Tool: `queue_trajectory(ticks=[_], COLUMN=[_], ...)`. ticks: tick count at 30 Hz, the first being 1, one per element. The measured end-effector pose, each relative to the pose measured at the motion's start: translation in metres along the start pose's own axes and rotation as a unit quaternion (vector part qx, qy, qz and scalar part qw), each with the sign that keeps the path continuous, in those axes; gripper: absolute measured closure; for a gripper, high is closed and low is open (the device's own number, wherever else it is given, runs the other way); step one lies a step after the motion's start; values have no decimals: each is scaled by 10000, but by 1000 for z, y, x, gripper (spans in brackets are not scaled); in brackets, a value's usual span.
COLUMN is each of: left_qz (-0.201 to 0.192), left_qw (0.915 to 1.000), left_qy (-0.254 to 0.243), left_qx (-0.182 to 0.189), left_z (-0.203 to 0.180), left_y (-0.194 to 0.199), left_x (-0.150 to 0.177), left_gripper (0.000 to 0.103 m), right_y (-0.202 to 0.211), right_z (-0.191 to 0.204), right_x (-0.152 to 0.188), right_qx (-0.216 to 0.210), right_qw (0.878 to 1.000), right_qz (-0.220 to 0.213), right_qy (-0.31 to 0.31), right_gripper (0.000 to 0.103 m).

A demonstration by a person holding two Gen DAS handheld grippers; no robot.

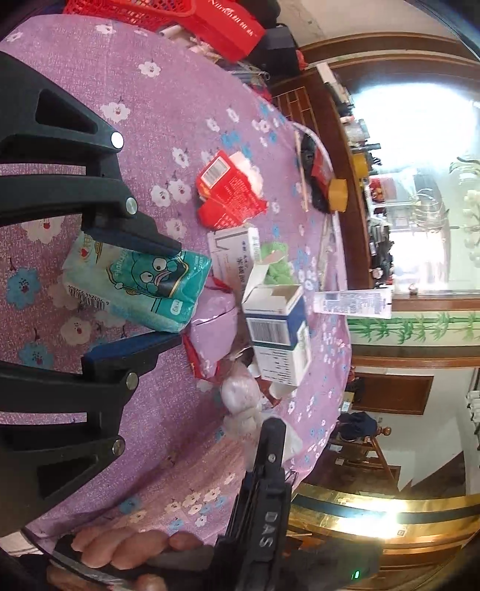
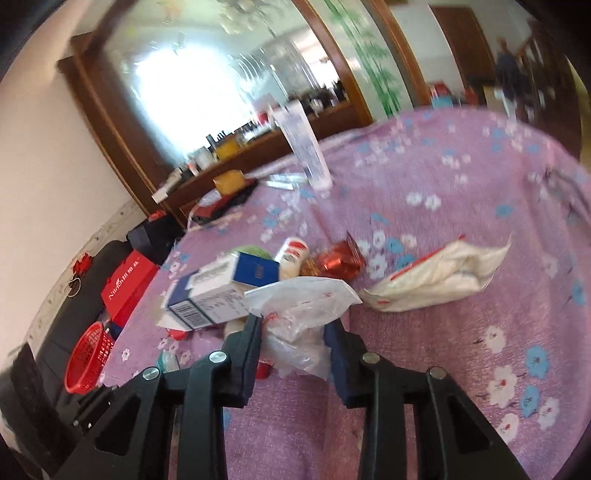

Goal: Collect trash
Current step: 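Grasp the white plastic bag with the right tool while the left tool holds the tissue pack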

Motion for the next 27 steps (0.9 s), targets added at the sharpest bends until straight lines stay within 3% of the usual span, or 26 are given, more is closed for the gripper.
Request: queue_trajectory(ticks=[7,27], left_qz=[-297,-134], left_qw=[9994,9981], left_qy=[134,482], left_qx=[-147,-370], left_z=[4,20], left_y=[10,3], left_x=[-1,1], left_gripper=[65,65], right_y=[24,21], right_z=[22,26], right_x=[6,10], right_qx=[-214,-633], right_qw=[9973,9960], right_qz=[-546,-424], right_qy=[437,472], right_gripper=[67,67])
Point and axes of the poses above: each gripper's, at about its wrist camera, not at the fingertips, and y roughly against the way its jaws point, z to its left, x to its underside, the point moved 7 cm from there along -y, roughly the way its jaws point, and after that the axes turned 1 degree about -z, right-handed, at the moved point
